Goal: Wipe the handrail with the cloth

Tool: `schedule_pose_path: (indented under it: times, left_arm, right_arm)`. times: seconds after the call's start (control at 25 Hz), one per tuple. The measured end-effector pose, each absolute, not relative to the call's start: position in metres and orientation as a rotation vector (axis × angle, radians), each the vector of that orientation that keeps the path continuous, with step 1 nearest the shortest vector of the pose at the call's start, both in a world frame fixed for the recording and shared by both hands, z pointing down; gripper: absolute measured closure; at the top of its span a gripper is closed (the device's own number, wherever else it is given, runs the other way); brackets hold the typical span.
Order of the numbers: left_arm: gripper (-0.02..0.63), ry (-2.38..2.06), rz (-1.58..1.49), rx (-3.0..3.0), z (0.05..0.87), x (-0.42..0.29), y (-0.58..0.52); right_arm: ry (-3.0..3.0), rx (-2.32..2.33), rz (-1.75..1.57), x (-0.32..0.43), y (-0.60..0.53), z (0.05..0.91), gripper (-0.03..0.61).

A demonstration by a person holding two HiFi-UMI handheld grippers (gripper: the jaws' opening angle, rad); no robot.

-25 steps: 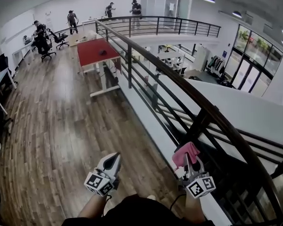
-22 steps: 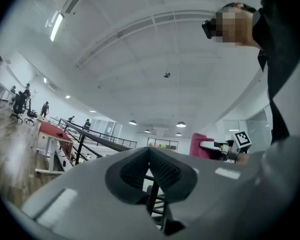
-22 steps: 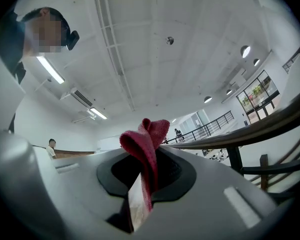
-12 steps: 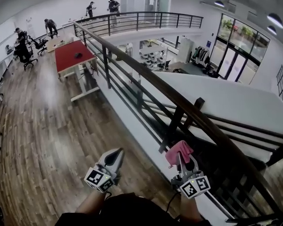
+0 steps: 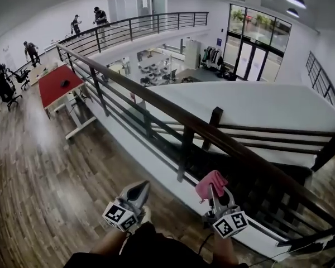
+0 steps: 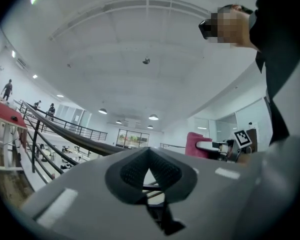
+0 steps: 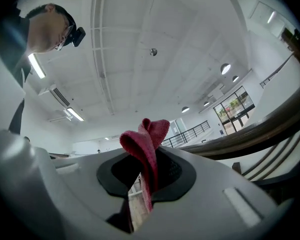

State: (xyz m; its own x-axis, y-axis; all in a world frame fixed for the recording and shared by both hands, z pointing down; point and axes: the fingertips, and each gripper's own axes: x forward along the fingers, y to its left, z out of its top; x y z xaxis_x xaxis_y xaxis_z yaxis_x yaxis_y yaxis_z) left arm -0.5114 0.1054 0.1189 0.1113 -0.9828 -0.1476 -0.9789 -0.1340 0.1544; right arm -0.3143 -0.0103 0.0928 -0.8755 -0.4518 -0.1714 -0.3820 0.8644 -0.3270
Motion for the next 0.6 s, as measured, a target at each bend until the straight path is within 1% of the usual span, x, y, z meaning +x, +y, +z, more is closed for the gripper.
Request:
schedule_pose_path:
  times: [0.16,0.32,0.6]
  left_arm:
    - [0.615,-1.942,-0.360,2.398,0.119,-0.502,0.069]
    - [0.615,-1.875,-0.383,2.492,0.102,-0.504,0.029]
    - [0.615,-1.834,-0.417,2.515,0.095,-0.532,-0.029]
  right_arm:
    - [2.791,-0.713,-0.331,-0.303,-0.020,0.082,0.526]
    - [2.771,-0.779,-0.269,-0.305,-0.042,0.063,0.526]
    - [2.788,-0.847,-0.185,-0.332,-0.086,0.043,0.526]
